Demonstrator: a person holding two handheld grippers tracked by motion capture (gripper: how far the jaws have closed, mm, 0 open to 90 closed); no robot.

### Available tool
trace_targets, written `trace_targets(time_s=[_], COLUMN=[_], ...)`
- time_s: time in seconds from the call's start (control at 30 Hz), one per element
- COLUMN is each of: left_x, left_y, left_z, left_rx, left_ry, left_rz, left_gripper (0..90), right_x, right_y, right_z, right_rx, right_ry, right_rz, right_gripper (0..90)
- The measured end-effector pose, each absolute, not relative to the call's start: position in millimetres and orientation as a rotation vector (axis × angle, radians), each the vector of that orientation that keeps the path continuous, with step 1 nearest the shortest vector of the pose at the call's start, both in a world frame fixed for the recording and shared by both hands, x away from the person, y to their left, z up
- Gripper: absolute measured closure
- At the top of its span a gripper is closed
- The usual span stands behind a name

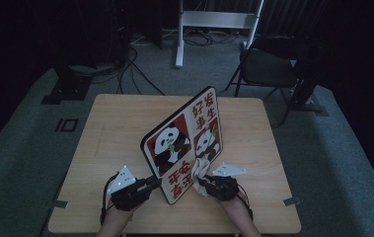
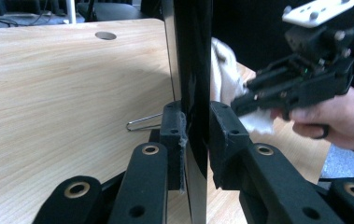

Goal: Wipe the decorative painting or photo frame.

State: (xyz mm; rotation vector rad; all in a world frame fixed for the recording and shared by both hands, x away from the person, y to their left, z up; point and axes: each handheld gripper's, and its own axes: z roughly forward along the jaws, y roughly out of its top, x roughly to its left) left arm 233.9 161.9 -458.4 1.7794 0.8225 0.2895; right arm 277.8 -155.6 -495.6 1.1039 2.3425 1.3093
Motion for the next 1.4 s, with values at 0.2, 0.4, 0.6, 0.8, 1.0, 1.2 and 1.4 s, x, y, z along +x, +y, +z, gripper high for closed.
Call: trace_targets(time_s=[0.2,0.4,0.6,0.8,1.0,1.2,1.4], left_x=[229.2,222.0,213.3,207.5,203.0,203.7,209.0], left_y=[157.6,148.7,135.1,123.7,112.4,102.8,91.9], left_z=[-458.3,-457.8,-454.3,-448.2,-444.4,-442.9,-439.6], left_rx=[1.782,1.785,1.809,1.826,1.853,1.865,1.876], left_ry=[0.812,0.781,0.715,0.650,0.574,0.542,0.517], left_rz=[0.283,0.244,0.213,0.202,0.204,0.198,0.187], left_gripper=[76.7,74.2,71.7,70.9,71.1,71.2,71.0], right_x=[276.1,268.6,259.0,246.5,229.2,218.8,205.2], right_y=[-171.2,-180.6,-182.3,-180.6,-175.4,-175.1,-176.7], right_z=[-488.8,-482.3,-469.8,-448.8,-418.5,-397.4,-380.4], right_rx=[1.128,1.126,1.096,1.038,0.932,0.874,0.826], right_ry=[2.300,2.286,2.275,2.260,2.233,2.207,2.187], right_rz=[1.311,1.329,1.369,1.439,1.517,1.561,1.617], right_gripper=[76.5,76.4,76.4,76.4,76.3,76.2,76.1])
